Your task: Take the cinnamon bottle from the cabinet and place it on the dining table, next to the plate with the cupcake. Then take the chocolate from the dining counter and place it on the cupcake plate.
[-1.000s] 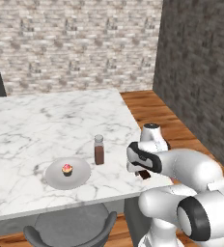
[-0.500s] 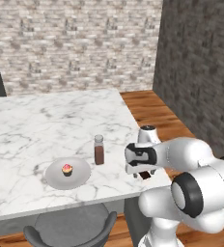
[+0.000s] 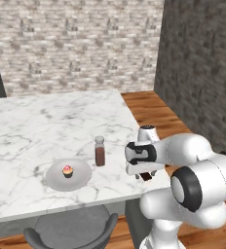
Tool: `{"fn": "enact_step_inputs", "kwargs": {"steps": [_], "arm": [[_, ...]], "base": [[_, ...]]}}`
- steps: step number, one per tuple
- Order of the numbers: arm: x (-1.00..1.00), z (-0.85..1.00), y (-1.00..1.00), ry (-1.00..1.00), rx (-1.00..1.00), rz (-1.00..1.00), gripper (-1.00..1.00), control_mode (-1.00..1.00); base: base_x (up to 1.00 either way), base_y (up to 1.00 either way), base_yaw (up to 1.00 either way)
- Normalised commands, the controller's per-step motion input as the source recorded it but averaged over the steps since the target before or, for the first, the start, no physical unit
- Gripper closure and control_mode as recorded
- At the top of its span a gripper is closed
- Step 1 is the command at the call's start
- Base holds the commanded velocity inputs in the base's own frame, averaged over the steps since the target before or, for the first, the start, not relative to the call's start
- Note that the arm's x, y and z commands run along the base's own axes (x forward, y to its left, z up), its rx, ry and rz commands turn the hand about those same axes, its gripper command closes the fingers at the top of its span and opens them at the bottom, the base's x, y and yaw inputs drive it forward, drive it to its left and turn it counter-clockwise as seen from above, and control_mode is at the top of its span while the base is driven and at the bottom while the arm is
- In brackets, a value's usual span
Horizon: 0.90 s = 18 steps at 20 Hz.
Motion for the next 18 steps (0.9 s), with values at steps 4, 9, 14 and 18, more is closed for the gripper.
{"fn": "enact_step_inputs", "kwargs": {"steps": [4, 9, 14, 18], "arm": [[-0.44, -0.07, 0.0, -0.06, 0.0, 0.05, 1.0, -1.0], [-0.48, 0.26, 0.05, -0.08, 0.01, 0.08, 1.0, -1.0], [-0.41, 0.76, 0.61, 0.01, 0.0, 0.24, 1.0, -1.0], [-0.23, 0.63, 0.95, 0.03, -0.02, 0.39, 1.0, -1.0]], "base": [[0.0, 0.0, 0.0], [0.0, 0.0, 0.0], [0.0, 0.0, 0.0], [0.0, 0.0, 0.0]]}}
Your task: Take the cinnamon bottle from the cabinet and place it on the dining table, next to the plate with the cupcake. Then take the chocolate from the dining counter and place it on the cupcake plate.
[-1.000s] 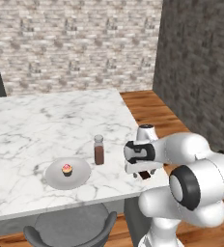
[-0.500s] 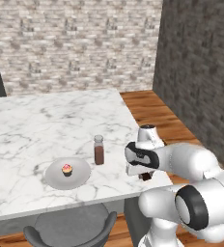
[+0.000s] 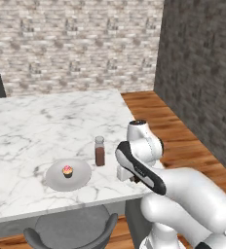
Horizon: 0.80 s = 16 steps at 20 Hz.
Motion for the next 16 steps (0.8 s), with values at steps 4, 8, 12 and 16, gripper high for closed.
{"fn": "enact_step_inputs", "kwargs": {"steps": [4, 8, 12, 16], "arm": [[-0.08, 0.44, 0.93, 0.03, -0.07, 0.43, 1.0, -1.0], [0.0, 0.42, 0.9, 0.03, -0.09, 0.43, 1.0, -1.0], [0.11, 0.35, 0.69, 0.05, -0.07, 0.38, 1.0, -1.0], [0.45, 0.07, 0.43, 0.0, -0.06, 0.38, 1.0, -1.0]], "base": [[0.0, 0.0, 0.0], [0.0, 0.0, 0.0], [0.0, 0.0, 0.0], [0.0, 0.0, 0.0]]}}
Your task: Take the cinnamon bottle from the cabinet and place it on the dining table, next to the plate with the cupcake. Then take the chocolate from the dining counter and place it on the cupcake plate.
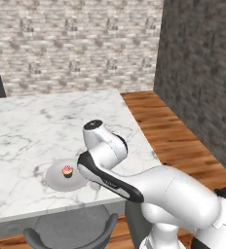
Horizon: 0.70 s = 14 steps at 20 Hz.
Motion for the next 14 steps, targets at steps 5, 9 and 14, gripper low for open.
{"fn": "enact_step_inputs", "kwargs": {"steps": [5, 9, 14], "arm": [[0.45, -0.04, 0.09, -0.05, -0.01, 0.38, 1.0, -1.0], [0.18, -0.14, 0.26, -0.01, 0.0, 0.34, 1.0, -1.0], [0.0, -0.34, 0.08, 0.01, 0.0, 0.3, 1.0, -1.0]], "base": [[0.0, 0.0, 0.0], [0.0, 0.0, 0.0], [0.0, 0.0, 0.0]]}}
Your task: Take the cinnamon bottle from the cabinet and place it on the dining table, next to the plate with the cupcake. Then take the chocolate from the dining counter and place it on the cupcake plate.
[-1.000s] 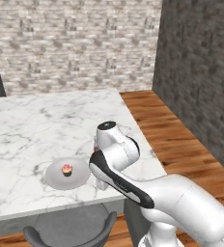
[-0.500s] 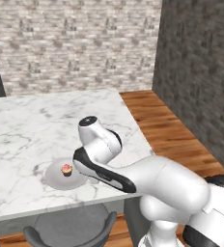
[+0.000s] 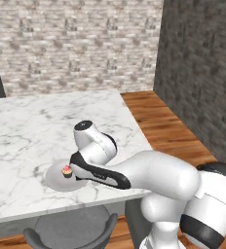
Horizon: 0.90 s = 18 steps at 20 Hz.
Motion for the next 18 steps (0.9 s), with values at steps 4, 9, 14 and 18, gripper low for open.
{"fn": "enact_step_inputs", "kwargs": {"steps": [4, 9, 14, 18], "arm": [[0.12, -0.19, 0.2, 0.0, 0.0, 0.26, 1.0, -1.0], [0.25, -0.2, 0.17, 0.0, 0.0, 0.15, 1.0, -1.0], [0.26, -0.18, 0.07, 0.0, 0.0, 0.07, 1.0, -1.0], [0.17, -0.03, 0.11, 0.0, 0.0, 0.04, 1.0, -1.0]], "base": [[0.0, 0.0, 0.0], [0.0, 0.0, 0.0], [0.0, 0.0, 0.0], [0.0, 0.0, 0.0]]}}
